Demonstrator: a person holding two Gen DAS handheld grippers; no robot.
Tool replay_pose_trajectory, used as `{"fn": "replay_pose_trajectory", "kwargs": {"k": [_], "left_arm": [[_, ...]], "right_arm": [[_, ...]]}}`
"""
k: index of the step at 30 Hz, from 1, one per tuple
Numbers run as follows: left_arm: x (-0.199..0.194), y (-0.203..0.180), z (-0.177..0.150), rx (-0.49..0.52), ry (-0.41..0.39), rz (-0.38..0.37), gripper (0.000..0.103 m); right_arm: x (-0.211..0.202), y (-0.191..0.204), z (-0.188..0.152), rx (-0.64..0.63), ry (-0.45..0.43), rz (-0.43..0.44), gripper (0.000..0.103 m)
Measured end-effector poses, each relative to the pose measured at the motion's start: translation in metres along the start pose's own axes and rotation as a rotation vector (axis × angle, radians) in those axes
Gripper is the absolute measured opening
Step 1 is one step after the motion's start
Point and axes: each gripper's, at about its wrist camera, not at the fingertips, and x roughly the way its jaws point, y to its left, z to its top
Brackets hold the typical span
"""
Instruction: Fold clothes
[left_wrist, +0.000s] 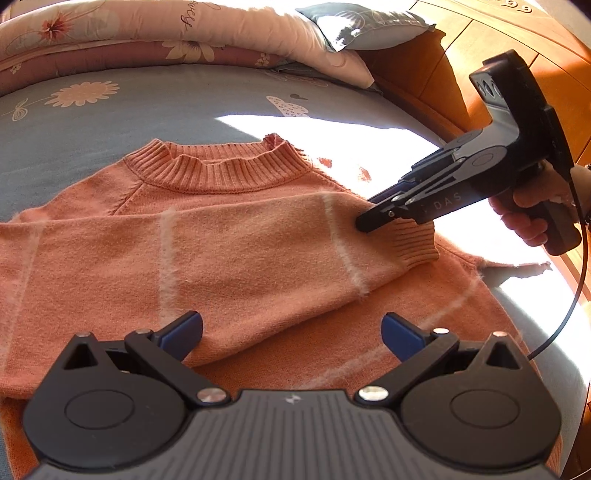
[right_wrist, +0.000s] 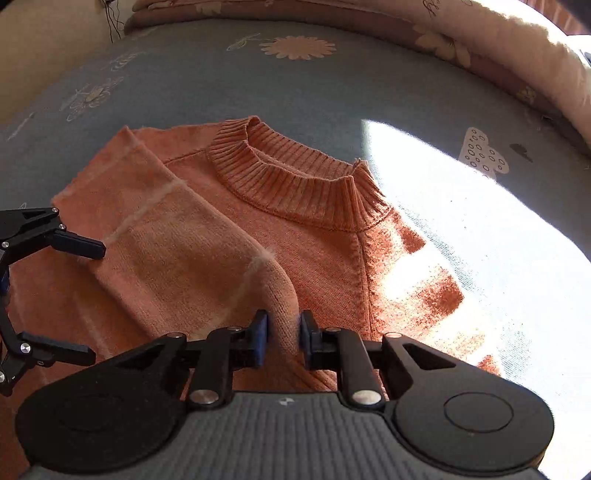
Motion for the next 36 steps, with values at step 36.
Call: {"fn": "replay_pose_trajectory", "kwargs": {"k": [36], "left_arm": [[-0.066, 0.061, -0.04, -0.024, -0.007, 0.489, 0.102]], "right_arm": [[-0.01, 0.042, -0.033, 0.466, -0.105, -0.035, 0.052]]}}
